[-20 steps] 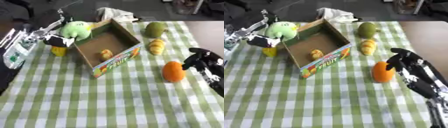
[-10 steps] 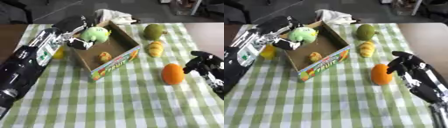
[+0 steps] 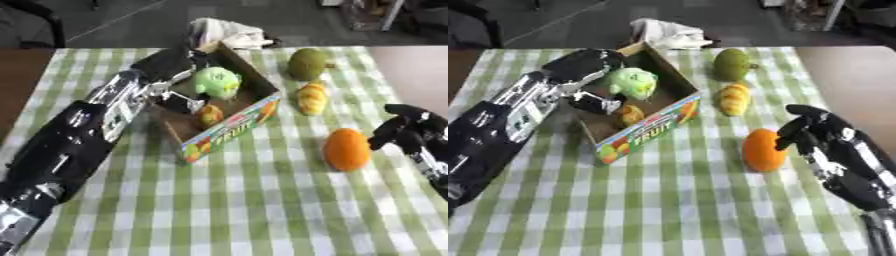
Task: Pick up objects on the table and place them in the box.
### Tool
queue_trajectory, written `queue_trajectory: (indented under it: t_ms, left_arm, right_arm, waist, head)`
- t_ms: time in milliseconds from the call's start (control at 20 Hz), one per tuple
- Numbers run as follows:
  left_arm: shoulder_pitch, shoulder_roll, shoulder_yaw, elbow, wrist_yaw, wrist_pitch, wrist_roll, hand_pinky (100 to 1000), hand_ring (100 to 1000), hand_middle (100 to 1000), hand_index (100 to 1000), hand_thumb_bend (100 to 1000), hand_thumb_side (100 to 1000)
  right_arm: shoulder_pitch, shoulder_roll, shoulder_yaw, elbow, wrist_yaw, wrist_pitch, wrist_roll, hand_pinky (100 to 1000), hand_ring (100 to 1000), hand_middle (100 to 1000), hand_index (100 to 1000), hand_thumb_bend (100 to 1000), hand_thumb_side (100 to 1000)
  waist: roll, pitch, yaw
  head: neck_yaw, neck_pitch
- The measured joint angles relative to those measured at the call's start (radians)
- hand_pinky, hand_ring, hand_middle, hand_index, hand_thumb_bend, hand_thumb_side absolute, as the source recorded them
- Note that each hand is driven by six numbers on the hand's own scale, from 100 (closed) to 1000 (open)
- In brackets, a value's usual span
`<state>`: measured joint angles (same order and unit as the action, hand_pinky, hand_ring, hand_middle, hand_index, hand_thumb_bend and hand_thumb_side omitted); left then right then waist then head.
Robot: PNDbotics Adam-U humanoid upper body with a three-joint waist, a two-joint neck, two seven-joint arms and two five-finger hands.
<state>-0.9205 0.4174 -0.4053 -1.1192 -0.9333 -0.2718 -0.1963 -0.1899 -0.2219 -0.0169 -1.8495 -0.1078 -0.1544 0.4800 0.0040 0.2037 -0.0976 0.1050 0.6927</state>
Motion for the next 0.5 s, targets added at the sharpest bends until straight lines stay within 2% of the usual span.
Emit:
queue_trajectory:
  t_ms: [50, 200, 250, 300, 400, 500]
  left_arm:
    - [0.0, 0.0, -0.001, -0.004, 0.0, -0.002, -0.008, 830, 814, 831, 925, 231, 327]
    - [0.0, 0.001, -0.012, -0.009, -0.007, -0.019, -0.037, 847, 838, 859, 940, 233, 399]
    - [0.0, 0.002, -0.013, -0.009, -0.009, -0.028, -0.051, 858, 853, 876, 949, 232, 474]
    - [0.0, 0.005, -0.013, -0.01, -0.01, -0.038, -0.066, 862, 858, 882, 953, 239, 502]
    - [0.0, 0.011, -0.011, -0.018, -0.009, -0.052, -0.099, 872, 870, 897, 964, 285, 583]
    - [0.0, 0.019, -0.008, -0.031, -0.007, -0.06, -0.128, 875, 873, 900, 967, 321, 620]
  right_arm:
    - [0.0, 0.0, 0.0, 0.0, 0.0, 0.0, 0.0, 706, 578, 607, 869, 100, 470]
    - [0.0, 0.0, 0.0, 0.0, 0.0, 0.0, 0.0, 706, 578, 607, 869, 100, 470]
    - [0.0, 0.0, 0.0, 0.0, 0.0, 0.0, 0.0, 706, 578, 607, 869, 100, 470]
    - [0.0, 0.0, 0.0, 0.0, 0.0, 0.0, 0.0, 706, 578, 607, 869, 100, 470]
    - [0.0, 0.0, 0.0, 0.0, 0.0, 0.0, 0.0, 706, 578, 607, 869, 100, 470]
    - [0.0, 0.0, 0.0, 0.0, 0.0, 0.0, 0.0, 706, 578, 607, 869, 100, 470]
  waist:
    - [0.0, 0.0, 0.0]
    - [0.001, 0.0, 0.0]
    - [0.001, 0.0, 0.0]
    - [0.001, 0.0, 0.001]
    - [0.001, 0.0, 0.003]
    - [0.002, 0.0, 0.004]
  head:
    - [0.0, 0.0]
    - [0.0, 0.0]
    - [0.0, 0.0]
    - [0.0, 0.0]
    - [-0.001, -0.001]
    - [-0.001, -0.001]
